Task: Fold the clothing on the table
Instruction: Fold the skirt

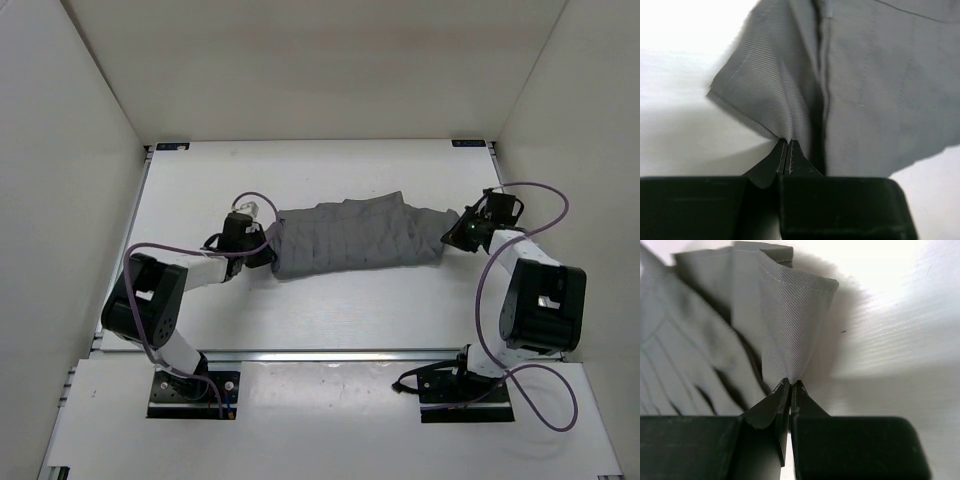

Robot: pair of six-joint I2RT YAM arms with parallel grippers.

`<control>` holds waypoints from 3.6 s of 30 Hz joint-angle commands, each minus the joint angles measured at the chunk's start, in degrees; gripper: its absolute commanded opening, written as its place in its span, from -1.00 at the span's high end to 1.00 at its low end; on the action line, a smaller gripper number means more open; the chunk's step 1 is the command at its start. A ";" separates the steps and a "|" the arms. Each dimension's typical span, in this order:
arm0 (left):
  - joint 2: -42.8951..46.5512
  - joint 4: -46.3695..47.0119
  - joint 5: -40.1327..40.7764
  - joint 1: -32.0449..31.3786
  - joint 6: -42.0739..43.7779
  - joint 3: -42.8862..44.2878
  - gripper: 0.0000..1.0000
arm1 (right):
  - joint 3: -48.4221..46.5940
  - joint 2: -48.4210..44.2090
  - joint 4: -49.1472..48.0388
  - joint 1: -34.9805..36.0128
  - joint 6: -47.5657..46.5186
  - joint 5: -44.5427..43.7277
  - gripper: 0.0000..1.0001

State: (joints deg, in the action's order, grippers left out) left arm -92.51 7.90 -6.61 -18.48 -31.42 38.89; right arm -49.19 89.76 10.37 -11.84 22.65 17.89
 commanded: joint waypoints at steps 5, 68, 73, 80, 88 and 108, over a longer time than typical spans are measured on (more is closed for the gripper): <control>7.78 0.09 -0.16 -4.46 -2.41 -3.99 1.00 | -2.84 -7.92 4.65 0.76 -2.61 1.44 1.00; 11.12 5.02 1.87 -2.88 -5.41 -13.40 1.00 | -27.71 21.33 -2.82 63.78 1.61 8.39 1.00; 11.47 5.28 0.47 -2.70 -4.79 -14.28 1.00 | -32.98 24.06 2.36 63.78 -0.59 6.89 1.00; 12.09 5.37 0.02 -2.09 -4.88 -15.25 0.94 | -34.49 24.68 4.92 63.51 -2.34 6.72 0.63; 13.41 5.81 -0.24 -1.47 -5.14 -15.95 0.85 | -28.25 14.32 5.09 62.20 -4.54 -0.04 0.43; 13.50 6.43 -0.24 -1.21 -5.58 -16.31 0.84 | -24.64 12.99 13.80 62.81 -11.76 -24.73 0.21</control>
State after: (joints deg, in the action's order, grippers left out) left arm -80.23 14.26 -6.39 -19.99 -36.93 23.09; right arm -74.17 104.05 25.15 50.83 11.94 -1.74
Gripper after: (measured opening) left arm 0.088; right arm 0.400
